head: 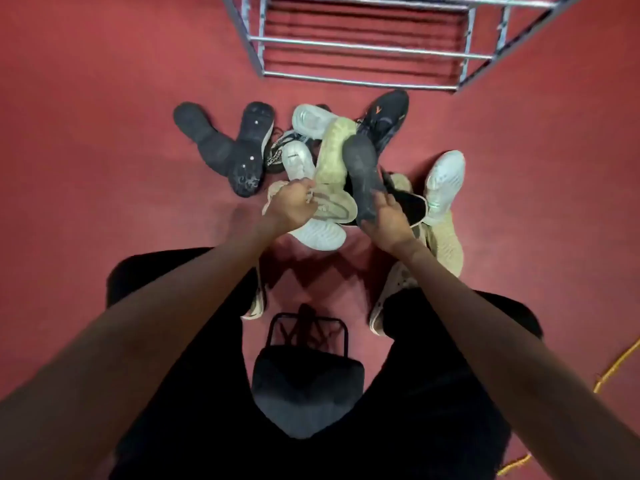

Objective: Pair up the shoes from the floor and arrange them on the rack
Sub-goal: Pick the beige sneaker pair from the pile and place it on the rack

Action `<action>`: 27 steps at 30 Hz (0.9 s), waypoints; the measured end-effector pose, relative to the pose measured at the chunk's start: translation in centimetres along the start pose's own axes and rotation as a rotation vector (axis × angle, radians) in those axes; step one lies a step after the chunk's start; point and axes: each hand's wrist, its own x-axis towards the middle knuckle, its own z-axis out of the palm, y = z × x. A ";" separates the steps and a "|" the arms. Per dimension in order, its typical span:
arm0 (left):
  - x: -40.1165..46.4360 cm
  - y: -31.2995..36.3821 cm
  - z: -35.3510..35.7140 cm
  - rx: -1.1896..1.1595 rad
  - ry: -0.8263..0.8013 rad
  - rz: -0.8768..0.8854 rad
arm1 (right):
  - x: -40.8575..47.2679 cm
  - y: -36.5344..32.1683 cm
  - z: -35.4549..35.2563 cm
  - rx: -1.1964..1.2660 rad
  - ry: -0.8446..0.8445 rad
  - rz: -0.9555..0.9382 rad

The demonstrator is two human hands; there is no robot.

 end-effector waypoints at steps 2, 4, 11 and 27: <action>2.8 -1.6 1.5 0.014 -0.012 -0.018 | 2.6 1.1 2.3 -0.011 0.018 -0.067; 5.4 -3.5 3.1 0.083 -0.009 -0.016 | 4.9 2.0 4.6 -0.047 0.027 -0.121; 13.0 -9.2 6.9 0.342 0.018 0.070 | 12.3 4.6 10.6 -0.258 0.072 -0.343; 15.5 -15.1 11.7 0.744 0.288 0.245 | 14.9 6.4 14.6 -0.422 0.154 -0.413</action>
